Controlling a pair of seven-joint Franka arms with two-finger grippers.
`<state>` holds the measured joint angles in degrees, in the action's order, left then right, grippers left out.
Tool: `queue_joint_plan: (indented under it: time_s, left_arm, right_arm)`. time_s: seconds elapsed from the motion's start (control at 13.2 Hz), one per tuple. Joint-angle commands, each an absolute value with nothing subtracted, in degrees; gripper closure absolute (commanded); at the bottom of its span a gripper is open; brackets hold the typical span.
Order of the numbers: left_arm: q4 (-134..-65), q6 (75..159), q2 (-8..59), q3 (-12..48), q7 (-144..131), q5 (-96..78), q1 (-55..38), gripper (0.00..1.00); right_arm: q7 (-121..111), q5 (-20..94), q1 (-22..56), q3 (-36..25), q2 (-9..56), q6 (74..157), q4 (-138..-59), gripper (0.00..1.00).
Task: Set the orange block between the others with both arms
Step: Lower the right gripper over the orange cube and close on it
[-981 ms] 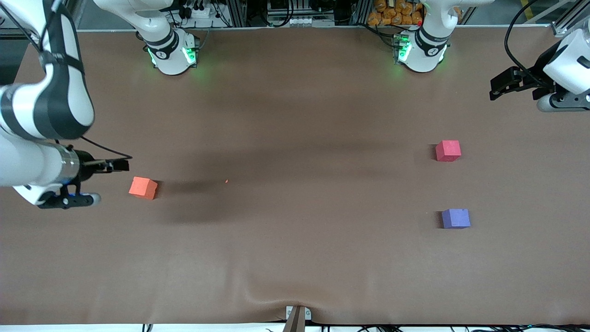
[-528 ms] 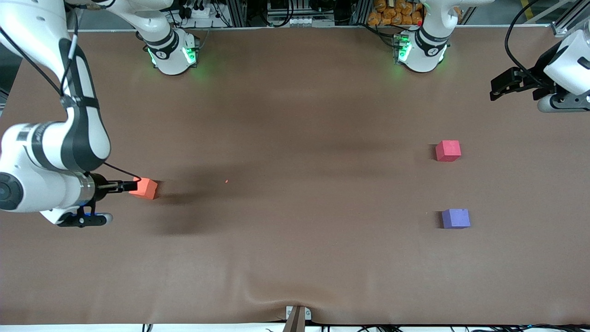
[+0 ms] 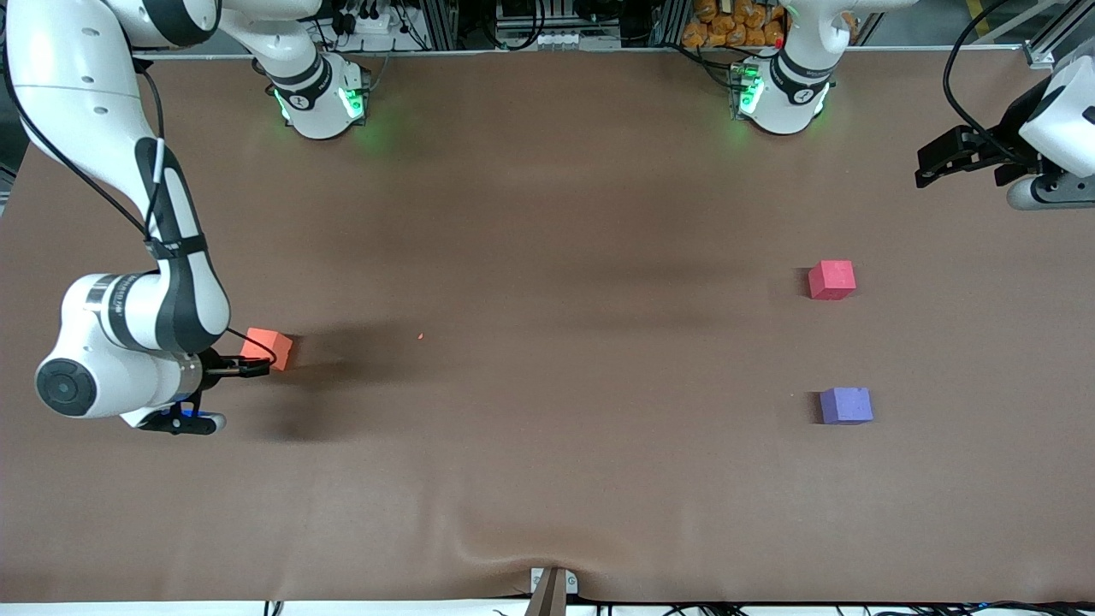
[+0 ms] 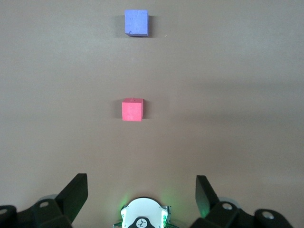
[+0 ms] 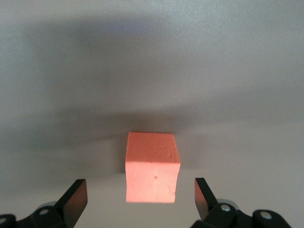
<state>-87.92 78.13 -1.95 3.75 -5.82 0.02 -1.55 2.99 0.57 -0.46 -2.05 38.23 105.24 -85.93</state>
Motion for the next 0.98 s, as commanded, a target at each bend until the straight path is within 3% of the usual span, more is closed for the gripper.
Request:
queue_joint_plan:
  time_s: [0.0, 0.91]
  left_arm:
    - [-87.45, 77.70, -2.02, 3.78, -6.42, -0.26, -1.49, 0.00]
    - [-87.54, 79.98, -2.55, 4.13, -6.33, -1.23, -1.49, 0.00]
  right_arm:
    - [4.39, 1.23, -1.14, -1.58, 38.23, 107.31, -87.53, 0.00]
    - [4.31, 1.41, -3.25, -1.58, 40.43, 110.65, -90.35, 0.00]
